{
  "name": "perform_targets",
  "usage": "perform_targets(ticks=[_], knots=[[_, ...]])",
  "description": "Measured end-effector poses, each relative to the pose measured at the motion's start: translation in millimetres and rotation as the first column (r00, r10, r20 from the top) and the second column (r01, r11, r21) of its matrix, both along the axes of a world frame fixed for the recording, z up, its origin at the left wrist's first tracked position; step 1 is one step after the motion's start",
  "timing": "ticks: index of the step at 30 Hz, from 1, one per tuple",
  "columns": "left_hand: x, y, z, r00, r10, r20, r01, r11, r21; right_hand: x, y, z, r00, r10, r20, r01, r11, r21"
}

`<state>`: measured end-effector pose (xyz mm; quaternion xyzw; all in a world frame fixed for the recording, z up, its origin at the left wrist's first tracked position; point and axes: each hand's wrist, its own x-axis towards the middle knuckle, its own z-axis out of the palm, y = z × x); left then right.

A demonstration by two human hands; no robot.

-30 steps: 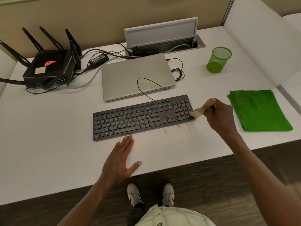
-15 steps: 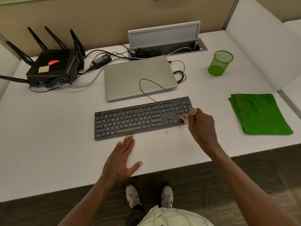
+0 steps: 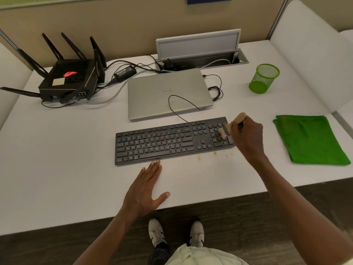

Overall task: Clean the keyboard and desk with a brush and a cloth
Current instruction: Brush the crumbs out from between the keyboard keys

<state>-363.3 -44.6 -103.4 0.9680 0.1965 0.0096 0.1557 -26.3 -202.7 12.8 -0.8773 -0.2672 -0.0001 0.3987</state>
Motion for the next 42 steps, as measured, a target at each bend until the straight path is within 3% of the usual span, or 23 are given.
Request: perform_targets(ticks=[10,14,19,27,35,42], knots=[[0,-1,1,1.0,0.005,0.003,-0.005,1.0,-0.011,32,13,0,0.995,-0.042,-0.089,0.041,0.999,-0.013],[0,0,1,1.0,0.005,-0.001,-0.005,1.0,-0.005,39,15,3,0.996,-0.083,0.028,0.084,0.995,-0.045],[0,-1,1,1.0,0.002,-0.009,-0.002,1.0,0.003,33,13,9,0.99,0.138,0.025,-0.136,0.989,-0.064],[0,-1,2,1.0,0.004,0.001,-0.004,1.0,-0.003,17,-28,8,0.976,0.206,0.069,-0.187,0.958,-0.215],[1,-2,6,1.0,0.011,-0.018,-0.011,1.0,-0.01,27,-34,10,0.995,0.086,-0.056,-0.091,0.993,-0.076],[1,-2,9,0.999,-0.006,-0.038,0.005,1.0,-0.02,16,-33,4,0.976,-0.003,-0.22,0.036,0.988,0.148]])
